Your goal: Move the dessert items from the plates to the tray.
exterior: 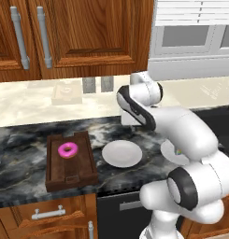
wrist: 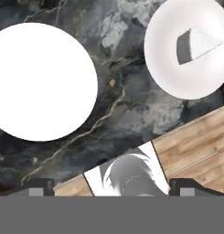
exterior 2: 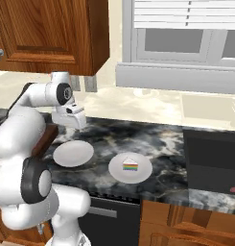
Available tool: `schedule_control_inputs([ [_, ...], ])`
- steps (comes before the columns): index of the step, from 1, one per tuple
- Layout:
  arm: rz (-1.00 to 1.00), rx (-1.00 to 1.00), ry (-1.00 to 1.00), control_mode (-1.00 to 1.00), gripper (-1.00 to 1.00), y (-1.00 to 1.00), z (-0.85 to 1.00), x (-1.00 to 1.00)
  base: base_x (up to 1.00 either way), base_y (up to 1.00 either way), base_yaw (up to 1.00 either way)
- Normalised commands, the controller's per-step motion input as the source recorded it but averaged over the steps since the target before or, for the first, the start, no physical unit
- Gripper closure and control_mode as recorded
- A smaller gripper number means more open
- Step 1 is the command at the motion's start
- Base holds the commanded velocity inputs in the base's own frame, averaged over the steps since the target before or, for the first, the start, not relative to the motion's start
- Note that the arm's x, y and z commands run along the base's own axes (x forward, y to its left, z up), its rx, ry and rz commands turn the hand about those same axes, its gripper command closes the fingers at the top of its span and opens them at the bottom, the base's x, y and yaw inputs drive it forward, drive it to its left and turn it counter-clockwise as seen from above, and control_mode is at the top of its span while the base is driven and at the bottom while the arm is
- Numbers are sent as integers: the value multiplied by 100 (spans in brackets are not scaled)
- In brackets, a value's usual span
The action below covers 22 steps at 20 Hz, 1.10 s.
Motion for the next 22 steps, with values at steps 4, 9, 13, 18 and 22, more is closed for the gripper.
schedule_control_inputs([
  [4,-8,-11,-5,-100,-100,-88,-92,-81,0,0,0],
  [9,0,0,-3,-100,-100,-17,-3,-6,0,0,0],
  [13,0,5,3,-100,-100,-96,0,0,0,0,0],
  [18,-3,13,0,-100,-100,-71,34,19,0,0,0],
  [22,-3,14,0,-100,-100,-71,36,10,0,0,0],
])
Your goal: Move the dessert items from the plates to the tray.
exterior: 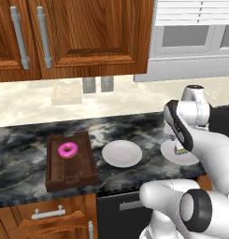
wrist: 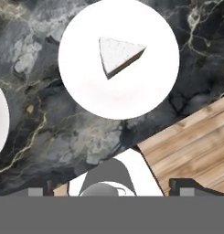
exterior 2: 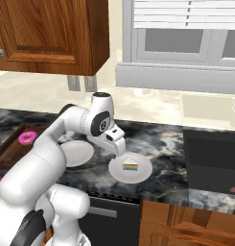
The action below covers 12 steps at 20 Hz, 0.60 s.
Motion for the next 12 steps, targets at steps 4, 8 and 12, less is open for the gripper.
schedule_control_inputs([
  [4,0,8,0,-100,-100,-48,10,9,0,0,0],
  [8,2,1,0,-100,-100,-13,0,4,0,0,0],
  [12,0,0,0,-100,-100,0,-11,13,0,0,0],
])
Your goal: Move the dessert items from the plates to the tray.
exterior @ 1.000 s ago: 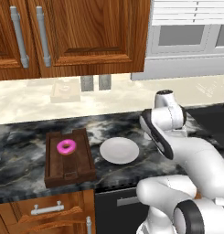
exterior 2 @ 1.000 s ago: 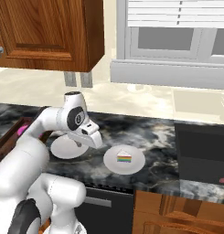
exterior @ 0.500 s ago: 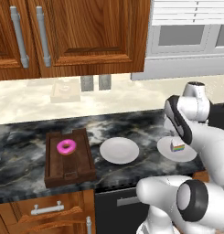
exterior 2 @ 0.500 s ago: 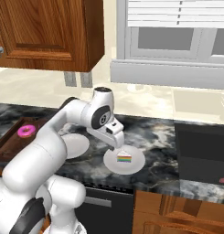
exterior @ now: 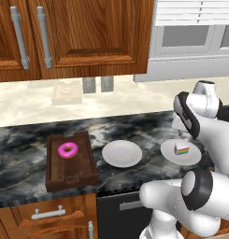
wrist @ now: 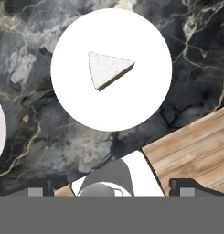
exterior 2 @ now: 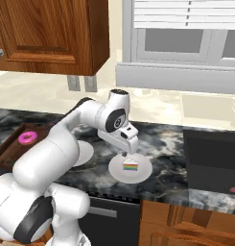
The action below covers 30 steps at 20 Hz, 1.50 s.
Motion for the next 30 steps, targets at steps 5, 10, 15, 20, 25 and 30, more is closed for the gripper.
schedule_control_inputs([
  [5,4,0,-1,-100,-100,-1,-15,4,0,0,0],
  [10,25,0,-4,-100,-100,-13,-1,0,0,0,0],
  [15,31,-6,-6,-100,-100,-2,-2,-14,0,0,0],
  [20,42,-13,-7,-100,-100,0,-12,-21,0,0,0],
  [25,46,-8,-6,-100,-100,0,-18,-13,0,0,0],
  [30,42,-3,0,-100,-100,0,-19,0,0,0,0],
])
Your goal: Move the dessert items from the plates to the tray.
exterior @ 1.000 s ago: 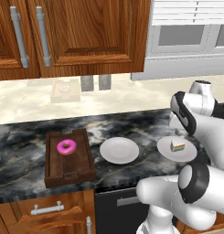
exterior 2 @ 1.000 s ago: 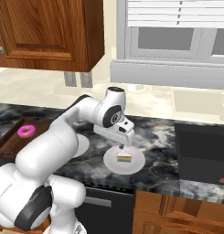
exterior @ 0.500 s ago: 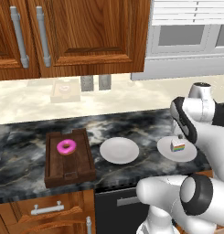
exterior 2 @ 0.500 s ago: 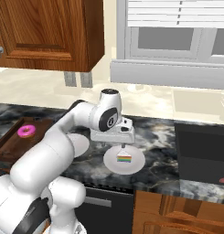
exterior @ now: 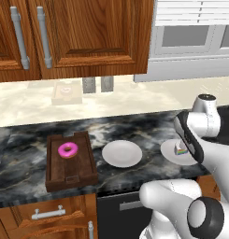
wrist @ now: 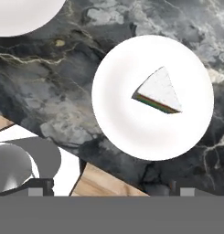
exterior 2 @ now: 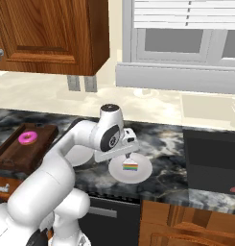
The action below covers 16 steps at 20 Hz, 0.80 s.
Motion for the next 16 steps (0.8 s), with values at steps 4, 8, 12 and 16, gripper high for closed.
schedule_control_inputs([
  [4,26,0,-6,-100,-100,-14,-3,0,0,0,0],
  [8,23,0,-3,-100,-100,-25,0,0,0,0,0],
  [12,13,0,0,-100,-100,-7,-1,14,0,0,0],
  [16,10,0,0,-100,-100,-11,0,28,0,0,0],
])
